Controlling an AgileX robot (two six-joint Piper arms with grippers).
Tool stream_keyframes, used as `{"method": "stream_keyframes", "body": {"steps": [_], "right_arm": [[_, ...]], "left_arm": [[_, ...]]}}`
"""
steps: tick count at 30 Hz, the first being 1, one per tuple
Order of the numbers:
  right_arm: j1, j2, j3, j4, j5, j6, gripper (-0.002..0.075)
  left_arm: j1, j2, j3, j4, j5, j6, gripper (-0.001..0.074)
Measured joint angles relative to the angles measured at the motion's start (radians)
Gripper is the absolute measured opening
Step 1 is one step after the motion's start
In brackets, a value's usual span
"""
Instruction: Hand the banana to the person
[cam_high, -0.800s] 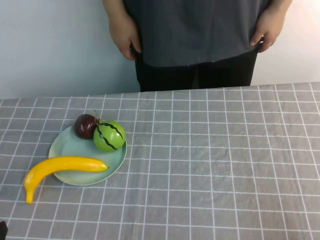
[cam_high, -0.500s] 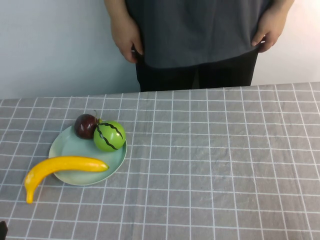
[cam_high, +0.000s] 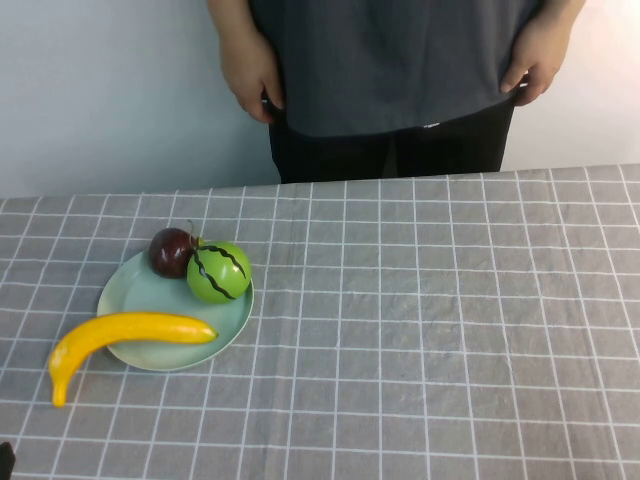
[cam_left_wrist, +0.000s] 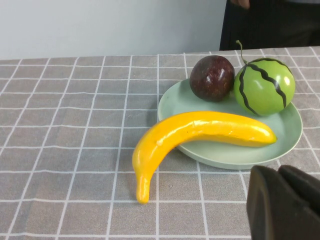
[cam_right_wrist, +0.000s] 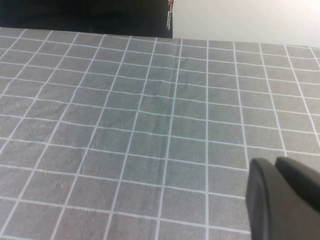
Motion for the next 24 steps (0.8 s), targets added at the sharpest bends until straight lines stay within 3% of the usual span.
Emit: {"method": "stream_keyframes", "body": {"steps": [11,20,24], "right_arm": [[0.0,0.0,0.0,0.0,0.0,0.0,-0.0006],[0.0,0.0,0.0,0.0,0.0,0.0,-0.0006],[0.0,0.0,0.0,0.0,0.0,0.0,-0.0006]], "left_arm": [[0.0,0.0,0.0,-0.041,-0.017,-0.004,-0.0004],[0.0,0.0,0.004,-0.526,-0.166,-0.159,-0.0005],[0.0,0.0,0.004,-0.592,-0.205,-0.164,-0.0004]]}}
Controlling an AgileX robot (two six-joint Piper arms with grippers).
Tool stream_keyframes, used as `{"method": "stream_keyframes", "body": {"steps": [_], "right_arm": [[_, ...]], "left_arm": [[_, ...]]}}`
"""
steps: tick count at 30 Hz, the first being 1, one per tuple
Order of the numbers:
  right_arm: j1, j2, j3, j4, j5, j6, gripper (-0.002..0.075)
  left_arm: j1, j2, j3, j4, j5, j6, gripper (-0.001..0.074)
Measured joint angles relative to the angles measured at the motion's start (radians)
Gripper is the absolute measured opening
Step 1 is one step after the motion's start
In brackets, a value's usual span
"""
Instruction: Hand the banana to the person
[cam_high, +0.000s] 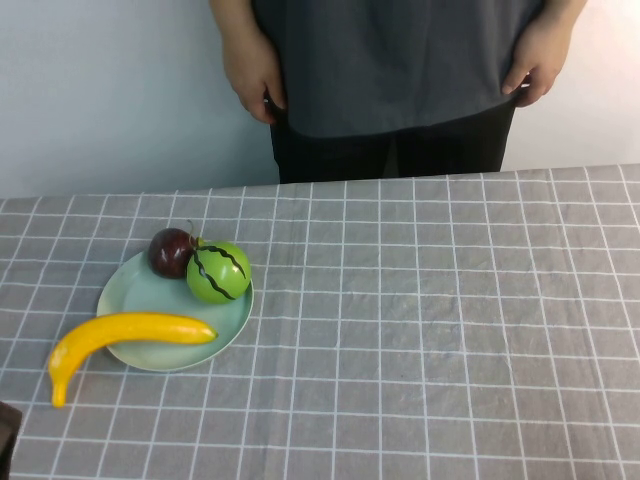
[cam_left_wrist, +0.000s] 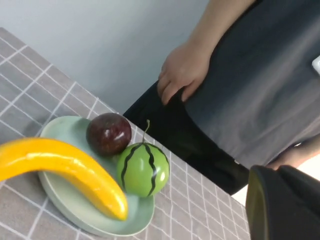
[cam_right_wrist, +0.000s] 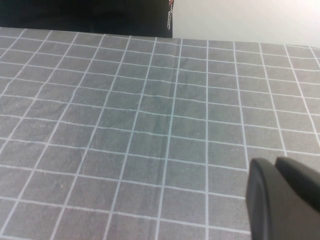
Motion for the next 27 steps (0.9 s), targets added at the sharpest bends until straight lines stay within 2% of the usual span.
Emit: {"method": "stream_keyframes", "body": {"steps": [5,10,13,21,27], "right_arm": [[0.0,0.0,0.0,0.0,0.0,0.0,-0.0006],[0.0,0.0,0.0,0.0,0.0,0.0,-0.0006],[0.0,0.0,0.0,0.0,0.0,0.0,-0.0006],[0.0,0.0,0.0,0.0,0.0,0.0,-0.0006],[0.0,0.0,0.0,0.0,0.0,0.0,-0.0006]], "left_arm": [[0.0,0.0,-0.014,-0.015,0.073,0.0,-0.0004],[0.0,0.053,-0.176,-0.01,0.222,0.063,-0.0004],[0.0,0.164,-0.304,0.04,0.355,0.126,-0.0004],[0.0,0.607,-0.665,0.316,0.832,0.226,-0.0004],[-0.002,0.904,-0.878,0.416,1.055,0.41,-0.0004]]}}
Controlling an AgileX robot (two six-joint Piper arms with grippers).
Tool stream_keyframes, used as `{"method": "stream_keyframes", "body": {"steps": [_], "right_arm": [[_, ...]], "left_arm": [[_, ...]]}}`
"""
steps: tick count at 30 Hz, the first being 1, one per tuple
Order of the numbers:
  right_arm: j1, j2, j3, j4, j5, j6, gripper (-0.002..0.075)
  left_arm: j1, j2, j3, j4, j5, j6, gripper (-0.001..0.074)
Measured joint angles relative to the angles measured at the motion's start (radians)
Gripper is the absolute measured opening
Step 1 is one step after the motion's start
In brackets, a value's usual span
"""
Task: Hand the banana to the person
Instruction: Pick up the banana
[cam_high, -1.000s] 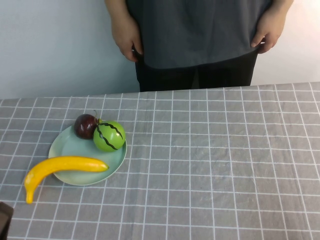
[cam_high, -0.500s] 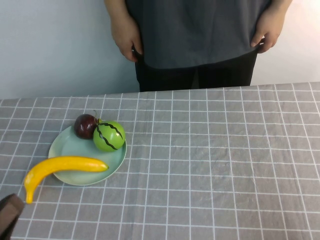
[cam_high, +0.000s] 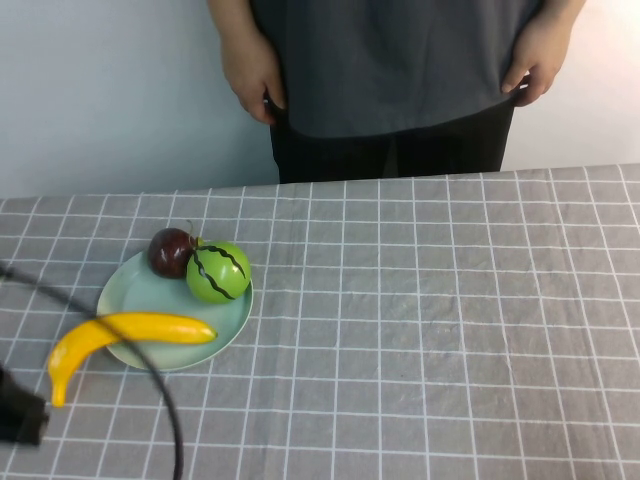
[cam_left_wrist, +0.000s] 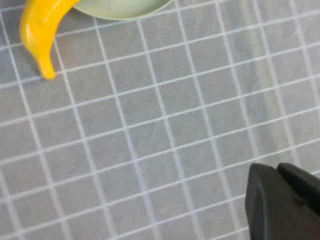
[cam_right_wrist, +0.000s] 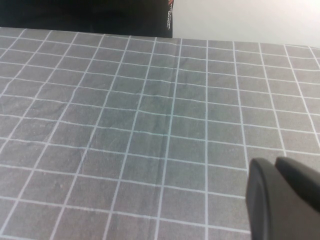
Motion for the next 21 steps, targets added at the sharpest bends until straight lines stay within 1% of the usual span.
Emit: {"method": "stream_keyframes", "body": {"steps": [3,6,8,15,21], "right_arm": [[0.0,0.0,0.0,0.0,0.0,0.0,-0.0006],[0.0,0.0,0.0,0.0,0.0,0.0,-0.0006],[0.0,0.0,0.0,0.0,0.0,0.0,-0.0006],[0.0,0.0,0.0,0.0,0.0,0.0,-0.0006],[0.0,0.0,0.0,0.0,0.0,0.0,-0.0006]], "left_arm": [[0.0,0.126,-0.076,0.032,0.008,0.067,-0.0004],[0.0,0.218,-0.107,0.067,0.003,0.102,-0.0004],[0.0,0.275,-0.114,0.075,-0.033,0.134,-0.0004],[0.0,0.492,-0.118,0.083,-0.147,0.389,-0.0004],[0.0,0.592,-0.178,0.092,-0.201,0.614,-0.0003]]}}
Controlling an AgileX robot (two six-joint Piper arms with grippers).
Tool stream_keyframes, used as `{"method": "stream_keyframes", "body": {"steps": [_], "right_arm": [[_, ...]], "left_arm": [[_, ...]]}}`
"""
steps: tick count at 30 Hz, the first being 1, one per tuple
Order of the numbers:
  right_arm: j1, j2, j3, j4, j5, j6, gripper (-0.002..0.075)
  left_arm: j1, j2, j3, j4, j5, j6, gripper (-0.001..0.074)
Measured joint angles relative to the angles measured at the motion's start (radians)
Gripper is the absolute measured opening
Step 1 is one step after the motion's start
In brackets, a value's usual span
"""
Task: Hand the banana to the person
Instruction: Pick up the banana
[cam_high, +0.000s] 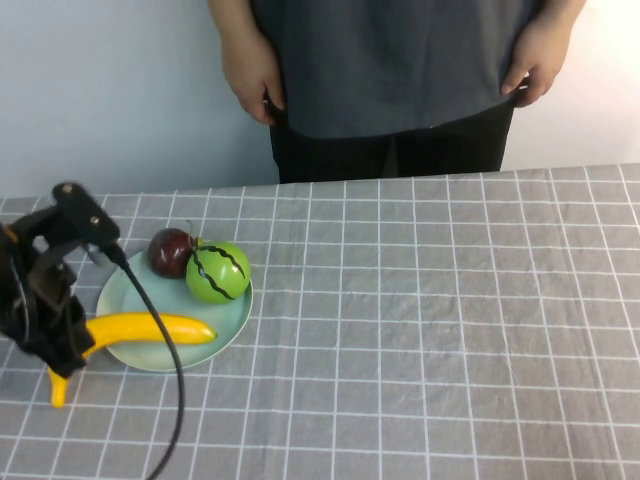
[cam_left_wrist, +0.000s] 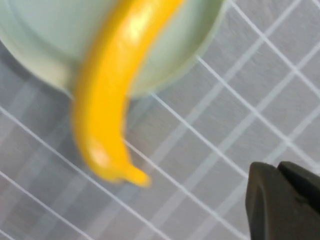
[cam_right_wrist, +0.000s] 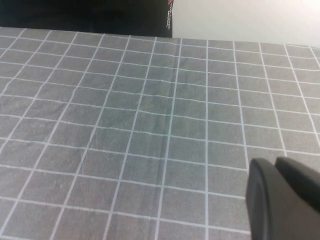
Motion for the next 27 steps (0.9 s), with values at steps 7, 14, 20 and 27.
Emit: {"method": "stream_keyframes", "body": {"steps": [7,14,20,27], "right_arm": [[0.0,0.0,0.0,0.0,0.0,0.0,-0.0006],[0.0,0.0,0.0,0.0,0.0,0.0,-0.0006],[0.0,0.0,0.0,0.0,0.0,0.0,-0.0006],[0.0,0.0,0.0,0.0,0.0,0.0,-0.0006]], "left_arm": [[-0.001,0.11,-0.1,0.002,-0.033,0.167,0.024],[-0.001,0.225,-0.12,0.036,-0.131,0.223,0.0509],[-0.001,0.306,-0.12,0.163,-0.147,0.262,0.0529],[-0.001,0.366,-0.12,0.211,-0.205,0.267,0.0531]]}}
